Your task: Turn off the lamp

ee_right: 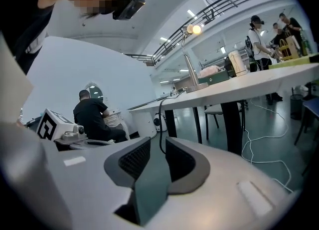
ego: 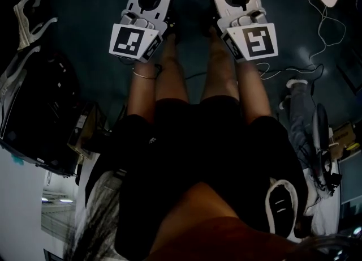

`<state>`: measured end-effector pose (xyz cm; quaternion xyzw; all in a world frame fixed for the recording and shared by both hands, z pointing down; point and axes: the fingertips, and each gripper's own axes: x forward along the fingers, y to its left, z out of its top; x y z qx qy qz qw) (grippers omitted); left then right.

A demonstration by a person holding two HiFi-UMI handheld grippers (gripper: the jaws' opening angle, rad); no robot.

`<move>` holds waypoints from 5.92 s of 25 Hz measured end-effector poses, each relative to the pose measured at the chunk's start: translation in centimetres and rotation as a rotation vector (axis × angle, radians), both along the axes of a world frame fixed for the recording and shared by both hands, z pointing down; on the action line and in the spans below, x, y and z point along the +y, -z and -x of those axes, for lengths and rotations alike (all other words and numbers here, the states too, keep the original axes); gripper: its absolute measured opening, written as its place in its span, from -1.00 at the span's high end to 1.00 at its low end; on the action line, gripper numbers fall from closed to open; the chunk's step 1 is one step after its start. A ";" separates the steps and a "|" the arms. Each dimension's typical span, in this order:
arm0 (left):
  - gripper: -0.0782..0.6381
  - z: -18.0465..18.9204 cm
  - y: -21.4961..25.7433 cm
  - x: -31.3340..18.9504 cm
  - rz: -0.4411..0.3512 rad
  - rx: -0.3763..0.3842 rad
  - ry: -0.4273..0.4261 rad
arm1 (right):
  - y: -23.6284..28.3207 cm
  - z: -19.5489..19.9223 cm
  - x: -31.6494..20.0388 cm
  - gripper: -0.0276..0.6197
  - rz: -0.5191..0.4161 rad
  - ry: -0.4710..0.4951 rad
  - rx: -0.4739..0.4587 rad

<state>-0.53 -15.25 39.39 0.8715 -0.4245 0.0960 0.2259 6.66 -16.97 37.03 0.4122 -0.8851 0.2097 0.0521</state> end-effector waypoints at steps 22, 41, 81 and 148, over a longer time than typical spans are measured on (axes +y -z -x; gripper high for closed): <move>0.76 3.3 -5.9 1.5 0.068 -0.017 0.098 | -0.9 6.9 -5.4 0.47 -0.197 0.176 0.095; 0.76 1.1 -6.4 2.0 -0.022 -0.003 0.046 | -0.6 3.6 -4.7 0.89 -0.017 0.123 -0.063; 0.40 -7.0 -12.4 -3.8 -0.048 -0.179 -0.189 | 5.5 2.1 -2.9 0.89 0.081 0.169 -0.385; 0.72 -3.1 -2.1 2.7 -0.058 -0.027 -0.160 | -7.6 2.8 7.0 0.49 -0.069 0.460 0.134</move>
